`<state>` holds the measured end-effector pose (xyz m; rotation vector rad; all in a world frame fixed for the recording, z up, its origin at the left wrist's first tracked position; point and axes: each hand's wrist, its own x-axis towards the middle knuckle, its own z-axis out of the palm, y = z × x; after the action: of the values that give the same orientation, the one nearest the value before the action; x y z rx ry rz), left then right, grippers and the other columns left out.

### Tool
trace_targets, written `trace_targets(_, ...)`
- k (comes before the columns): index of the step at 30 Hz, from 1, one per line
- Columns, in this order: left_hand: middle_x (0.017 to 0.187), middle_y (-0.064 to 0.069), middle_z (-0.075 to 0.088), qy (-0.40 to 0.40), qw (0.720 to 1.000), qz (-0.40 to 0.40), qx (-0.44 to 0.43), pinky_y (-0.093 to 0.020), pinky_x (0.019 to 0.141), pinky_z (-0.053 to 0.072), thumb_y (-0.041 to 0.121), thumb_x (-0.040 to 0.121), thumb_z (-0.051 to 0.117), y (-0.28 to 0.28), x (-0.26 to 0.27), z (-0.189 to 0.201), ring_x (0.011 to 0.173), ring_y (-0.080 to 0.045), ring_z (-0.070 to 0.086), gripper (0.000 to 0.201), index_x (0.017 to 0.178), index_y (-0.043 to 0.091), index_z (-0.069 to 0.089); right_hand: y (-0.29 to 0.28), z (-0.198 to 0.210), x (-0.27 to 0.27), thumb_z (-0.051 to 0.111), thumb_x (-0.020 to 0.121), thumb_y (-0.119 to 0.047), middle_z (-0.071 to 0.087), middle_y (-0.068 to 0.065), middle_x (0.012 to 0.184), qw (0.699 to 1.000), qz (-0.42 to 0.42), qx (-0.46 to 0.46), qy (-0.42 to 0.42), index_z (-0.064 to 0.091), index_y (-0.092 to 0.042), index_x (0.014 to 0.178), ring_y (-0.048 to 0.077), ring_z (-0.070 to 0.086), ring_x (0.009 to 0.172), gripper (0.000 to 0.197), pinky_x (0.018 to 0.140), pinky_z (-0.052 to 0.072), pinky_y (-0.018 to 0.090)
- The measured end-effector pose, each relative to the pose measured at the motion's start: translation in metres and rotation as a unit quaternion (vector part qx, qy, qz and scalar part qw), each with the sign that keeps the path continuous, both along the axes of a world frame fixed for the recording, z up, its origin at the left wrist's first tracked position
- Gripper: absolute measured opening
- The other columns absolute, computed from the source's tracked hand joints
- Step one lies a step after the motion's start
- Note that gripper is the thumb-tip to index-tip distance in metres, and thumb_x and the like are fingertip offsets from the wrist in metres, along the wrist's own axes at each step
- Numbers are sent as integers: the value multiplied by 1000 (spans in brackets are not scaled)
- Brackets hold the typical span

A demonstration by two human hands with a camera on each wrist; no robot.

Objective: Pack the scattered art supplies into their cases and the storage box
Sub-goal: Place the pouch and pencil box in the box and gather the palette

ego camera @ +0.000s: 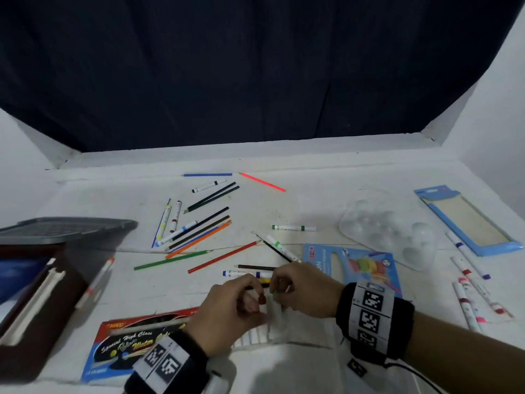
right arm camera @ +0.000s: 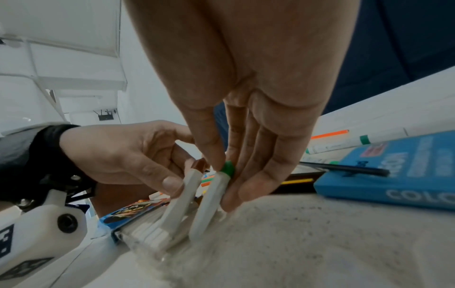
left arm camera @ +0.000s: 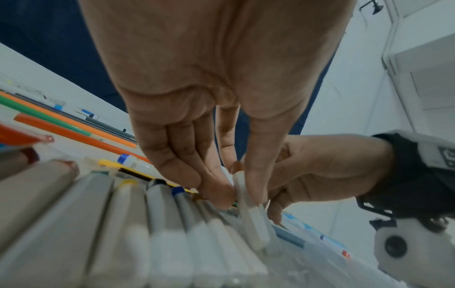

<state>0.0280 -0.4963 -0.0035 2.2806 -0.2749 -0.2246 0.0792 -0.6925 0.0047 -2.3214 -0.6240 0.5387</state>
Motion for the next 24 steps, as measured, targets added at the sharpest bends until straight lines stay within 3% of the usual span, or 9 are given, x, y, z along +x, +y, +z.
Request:
trace_targets(2,71,17,65,-18,999,0,40,-11,62,43,29,71,86,-2,1,-4,70,-1,62,27,84,30,62,2,1,0,67,88,-19,67,-5,92,1000,10,-10,-15,70,-16,99,8,62,83,13,76,51,21)
trace_targets(4,87,21,58,-46,994,-4,102,-12,70,41,39,73,82,-3,3,-6,80,-1,57,26,91,36,63,3,3,0,67,86,-17,70,-1,100,999,19,-19,-33,71,-15,102,9,63,86,16,78,52,22)
trace_targets(7,106,18,44,-35,983,-19,178,-18,78,39,45,76,78,-5,7,-7,94,-5,52,38,111,36,67,3,4,-1,72,82,-18,70,-1,104,998,30,-40,-39,70,-16,109,10,63,86,27,79,53,25)
trace_targets(10,110,16,49,-24,975,-38,218,-18,78,36,49,77,75,-8,9,-8,98,-7,52,42,116,36,65,5,4,-3,77,78,-21,66,-1,107,994,47,-74,-68,68,-16,113,11,59,87,36,77,50,26)
trace_targets(14,110,13,58,-39,972,-36,227,-17,75,35,51,84,68,-5,9,-2,97,-6,54,37,117,35,65,5,5,-9,74,80,-28,67,0,104,985,71,-107,-119,69,-18,111,15,62,91,32,77,49,26)
trace_targets(18,111,11,63,-49,966,-21,251,-19,76,39,45,93,59,5,14,4,97,-8,58,26,116,34,66,7,6,-12,69,81,-33,65,-4,88,971,106,-148,-153,73,-21,95,15,58,81,19,71,47,29)
trace_targets(21,102,12,64,-29,963,-26,268,-18,71,35,38,94,61,8,18,5,82,-5,52,15,106,34,69,8,7,-12,67,83,-33,62,-2,102,967,130,-152,-160,71,-22,100,18,58,95,21,80,50,34)
trace_targets(24,93,13,63,-18,960,-39,278,-17,69,34,29,93,62,7,23,6,80,-6,55,12,99,30,72,9,7,-15,65,86,-30,63,1,112,956,173,-168,-170,68,-20,111,20,57,105,27,89,50,37)
